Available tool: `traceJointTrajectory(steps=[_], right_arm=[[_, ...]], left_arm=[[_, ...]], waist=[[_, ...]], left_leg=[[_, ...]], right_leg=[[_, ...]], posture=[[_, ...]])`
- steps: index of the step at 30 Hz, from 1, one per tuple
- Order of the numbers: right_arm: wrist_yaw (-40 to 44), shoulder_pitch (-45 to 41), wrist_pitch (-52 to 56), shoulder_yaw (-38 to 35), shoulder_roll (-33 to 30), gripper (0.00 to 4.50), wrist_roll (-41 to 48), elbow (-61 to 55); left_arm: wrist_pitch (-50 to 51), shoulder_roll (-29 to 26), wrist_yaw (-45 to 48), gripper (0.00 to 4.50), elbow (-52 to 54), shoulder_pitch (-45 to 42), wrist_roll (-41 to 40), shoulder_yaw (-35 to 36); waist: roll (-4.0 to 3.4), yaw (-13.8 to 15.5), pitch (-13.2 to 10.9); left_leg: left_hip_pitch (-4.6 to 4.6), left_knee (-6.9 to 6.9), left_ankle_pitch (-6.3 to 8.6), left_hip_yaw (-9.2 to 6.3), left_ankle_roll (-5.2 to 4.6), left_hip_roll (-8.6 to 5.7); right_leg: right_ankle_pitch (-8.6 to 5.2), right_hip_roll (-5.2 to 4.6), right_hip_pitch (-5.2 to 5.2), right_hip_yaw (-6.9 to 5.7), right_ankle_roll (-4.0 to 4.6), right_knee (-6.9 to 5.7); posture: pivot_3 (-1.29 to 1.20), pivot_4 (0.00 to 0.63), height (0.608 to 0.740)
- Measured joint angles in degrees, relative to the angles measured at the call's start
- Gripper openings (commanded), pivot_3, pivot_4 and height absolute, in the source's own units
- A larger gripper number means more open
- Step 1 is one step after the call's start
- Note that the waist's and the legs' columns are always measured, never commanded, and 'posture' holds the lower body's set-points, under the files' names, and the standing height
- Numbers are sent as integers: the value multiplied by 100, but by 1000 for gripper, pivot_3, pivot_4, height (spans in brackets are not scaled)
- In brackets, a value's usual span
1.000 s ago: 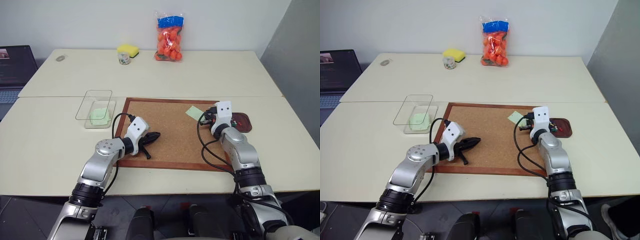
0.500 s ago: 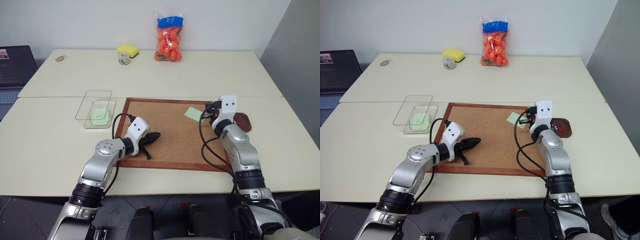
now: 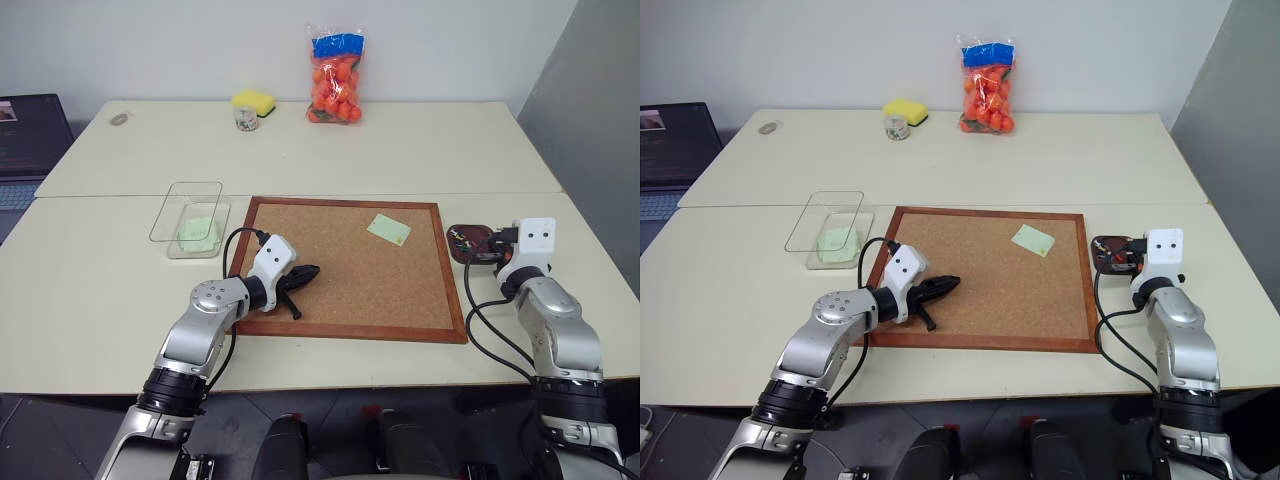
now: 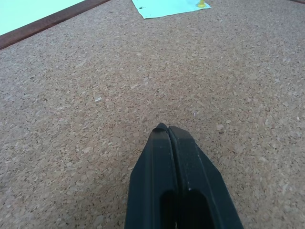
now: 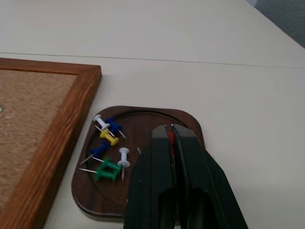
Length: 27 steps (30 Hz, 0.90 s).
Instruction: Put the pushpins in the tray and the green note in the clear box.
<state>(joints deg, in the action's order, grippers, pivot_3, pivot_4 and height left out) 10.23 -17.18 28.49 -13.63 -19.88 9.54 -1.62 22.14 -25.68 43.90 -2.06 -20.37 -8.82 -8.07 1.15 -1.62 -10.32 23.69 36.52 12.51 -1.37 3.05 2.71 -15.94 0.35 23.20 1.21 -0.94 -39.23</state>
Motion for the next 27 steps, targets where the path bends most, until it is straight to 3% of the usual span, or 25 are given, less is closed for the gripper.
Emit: traceJointTrajectory(steps=[9, 27], right_arm=[[73, -59, 219, 2, -13, 39, 80, 31], [123, -198, 219, 8, -19, 3956, 78, 246]], left_arm=[[-18, 9, 7, 0, -12, -31, 0, -11], [-27, 9, 2, 0, -11, -28, 1, -11]], waist=[[-1, 3, 0], [-1, 3, 1]], left_leg=[[5, 0, 0, 1, 0, 0], [5, -1, 0, 1, 0, 0]], right_leg=[[1, 0, 0, 1, -3, 10], [2, 0, 0, 0, -4, 11]], posture=[[0, 150, 740], [0, 150, 740]])
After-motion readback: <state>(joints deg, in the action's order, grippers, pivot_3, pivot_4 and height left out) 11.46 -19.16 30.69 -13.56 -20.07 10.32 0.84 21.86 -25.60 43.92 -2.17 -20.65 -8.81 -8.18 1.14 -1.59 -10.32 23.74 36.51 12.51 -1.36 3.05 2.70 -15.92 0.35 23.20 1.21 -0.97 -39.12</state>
